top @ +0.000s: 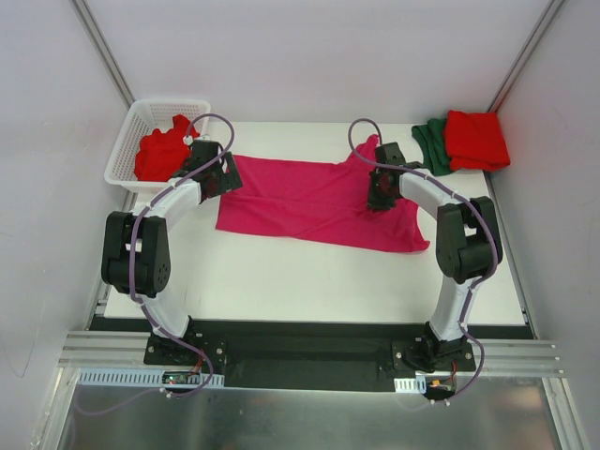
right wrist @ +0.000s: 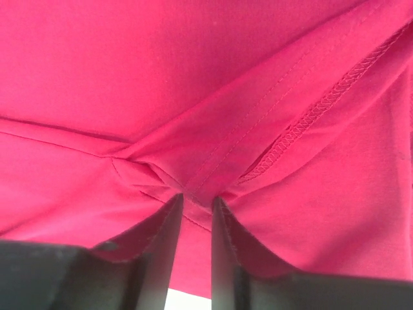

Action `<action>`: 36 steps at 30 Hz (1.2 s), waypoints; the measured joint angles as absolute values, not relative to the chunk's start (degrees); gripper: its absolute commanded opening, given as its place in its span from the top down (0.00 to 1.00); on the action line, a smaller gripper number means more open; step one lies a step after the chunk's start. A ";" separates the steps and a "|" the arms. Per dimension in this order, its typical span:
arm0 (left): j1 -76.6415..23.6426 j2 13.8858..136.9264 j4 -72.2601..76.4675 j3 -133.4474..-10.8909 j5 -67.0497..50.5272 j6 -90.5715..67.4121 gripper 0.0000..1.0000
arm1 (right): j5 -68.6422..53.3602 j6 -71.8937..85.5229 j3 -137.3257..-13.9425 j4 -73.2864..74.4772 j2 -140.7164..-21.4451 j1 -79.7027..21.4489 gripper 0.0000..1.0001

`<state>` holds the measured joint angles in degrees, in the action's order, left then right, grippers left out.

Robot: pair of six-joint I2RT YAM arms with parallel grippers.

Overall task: Fold and stack the t-shirts
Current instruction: Fold the flattened tshirt in 1/3 of the way

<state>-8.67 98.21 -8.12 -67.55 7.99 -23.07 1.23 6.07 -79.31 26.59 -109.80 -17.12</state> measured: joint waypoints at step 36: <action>-8.67 98.21 -7.94 -67.55 7.99 -23.07 0.01 | -2.52 5.52 -92.82 27.44 -118.10 -17.15 0.99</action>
